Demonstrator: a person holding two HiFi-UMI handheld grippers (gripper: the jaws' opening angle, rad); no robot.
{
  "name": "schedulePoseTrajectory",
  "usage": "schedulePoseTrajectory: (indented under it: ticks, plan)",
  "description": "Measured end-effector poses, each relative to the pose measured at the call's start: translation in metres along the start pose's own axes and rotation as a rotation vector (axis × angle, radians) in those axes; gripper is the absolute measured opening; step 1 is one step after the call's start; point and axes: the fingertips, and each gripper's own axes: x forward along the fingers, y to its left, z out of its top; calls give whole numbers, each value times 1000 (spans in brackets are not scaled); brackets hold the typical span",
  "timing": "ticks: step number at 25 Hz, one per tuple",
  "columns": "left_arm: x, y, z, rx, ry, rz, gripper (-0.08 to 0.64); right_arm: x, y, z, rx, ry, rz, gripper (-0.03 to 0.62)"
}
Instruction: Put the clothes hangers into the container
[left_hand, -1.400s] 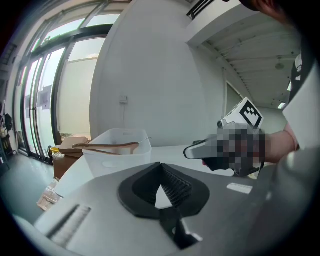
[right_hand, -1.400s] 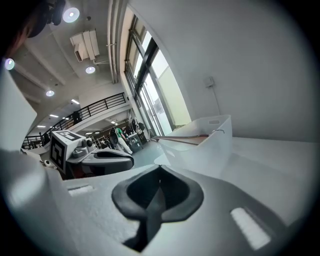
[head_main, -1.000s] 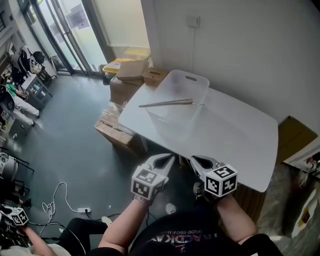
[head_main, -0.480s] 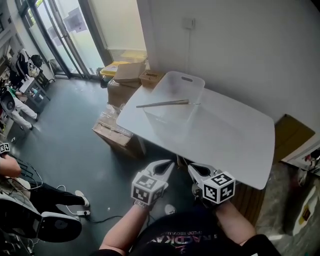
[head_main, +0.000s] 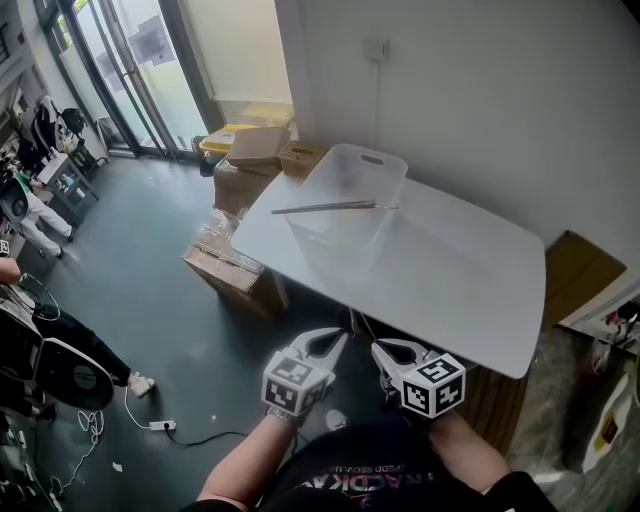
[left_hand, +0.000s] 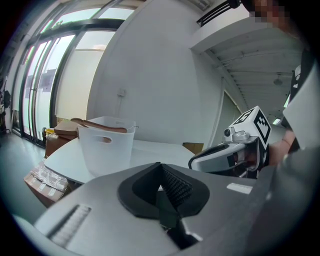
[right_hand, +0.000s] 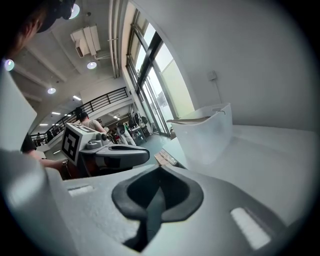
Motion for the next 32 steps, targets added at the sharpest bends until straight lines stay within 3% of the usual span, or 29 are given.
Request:
schedulePoseTrajectory:
  ticks: [32]
  plan:
    - [-14, 6, -14, -38, -8, -2, 6, 14, 13, -8, -15, 27, 19, 3]
